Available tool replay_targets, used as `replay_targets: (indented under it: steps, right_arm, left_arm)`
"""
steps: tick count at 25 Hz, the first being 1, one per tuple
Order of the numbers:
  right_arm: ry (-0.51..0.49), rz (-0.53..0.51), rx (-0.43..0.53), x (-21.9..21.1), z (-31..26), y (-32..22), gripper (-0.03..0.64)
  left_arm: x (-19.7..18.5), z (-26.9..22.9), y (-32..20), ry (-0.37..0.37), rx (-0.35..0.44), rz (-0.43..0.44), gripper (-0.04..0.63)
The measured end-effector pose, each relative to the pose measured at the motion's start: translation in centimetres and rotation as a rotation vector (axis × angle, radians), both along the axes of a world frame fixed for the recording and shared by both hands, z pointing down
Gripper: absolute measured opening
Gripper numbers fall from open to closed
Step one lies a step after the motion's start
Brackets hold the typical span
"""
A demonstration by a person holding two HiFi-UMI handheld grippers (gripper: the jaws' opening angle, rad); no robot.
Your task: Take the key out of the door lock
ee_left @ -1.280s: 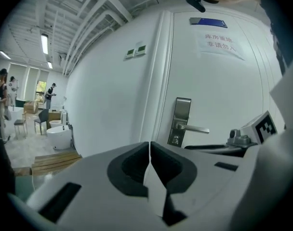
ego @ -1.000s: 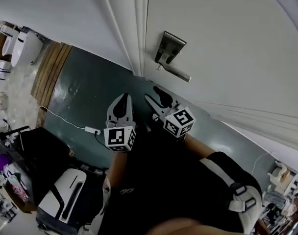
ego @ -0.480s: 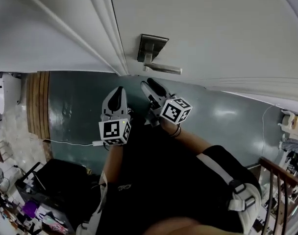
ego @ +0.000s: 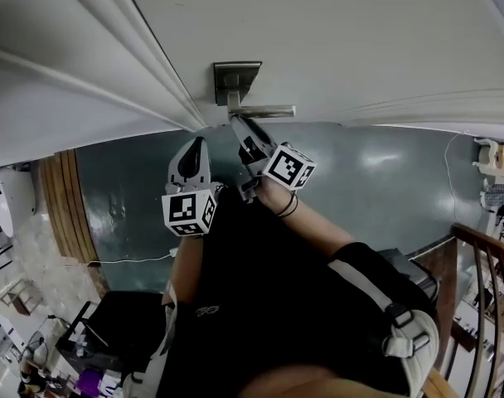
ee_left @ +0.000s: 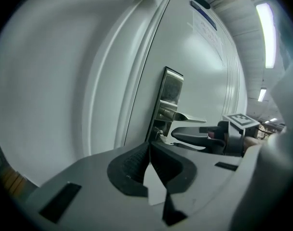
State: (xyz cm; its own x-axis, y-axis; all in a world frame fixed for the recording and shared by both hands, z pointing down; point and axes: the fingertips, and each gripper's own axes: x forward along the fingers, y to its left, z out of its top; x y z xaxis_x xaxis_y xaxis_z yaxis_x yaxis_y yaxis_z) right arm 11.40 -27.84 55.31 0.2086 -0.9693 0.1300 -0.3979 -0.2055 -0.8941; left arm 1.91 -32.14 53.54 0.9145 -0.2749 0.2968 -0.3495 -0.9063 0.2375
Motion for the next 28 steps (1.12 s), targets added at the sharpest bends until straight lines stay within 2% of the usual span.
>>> replay_targets:
  steps: [6,10,17,22,28]
  right_arm:
    - [-0.115,0.076,0.070,0.2,0.8,-0.6,0.178]
    - [-0.143,0.113,0.114,0.9,0.8,-1.1,0.169]
    - [-0.223,0.161,0.120,1.4,1.9,-1.4,0.150]
    - [-0.329,0.196,0.182,1.7,2.2,-2.2,0.088]
    - [-0.336,0.201,0.178,1.6,2.2,-2.7,0.045]
  left_arm:
    - [0.0,0.5,-0.5,-0.009,-0.005,0.041,0.029]
    - [0.2,0.6,-1.1,-0.004,-0.018,0.043,0.029]
    - [0.3,0.5,-1.9,-0.006,-0.017,0.045,0.029]
    - [0.2,0.5,-2.3,-0.004,-0.022,0.037,0.029]
    - [0.2,0.5,-2.2,0.003,-0.034,0.041,0.029]
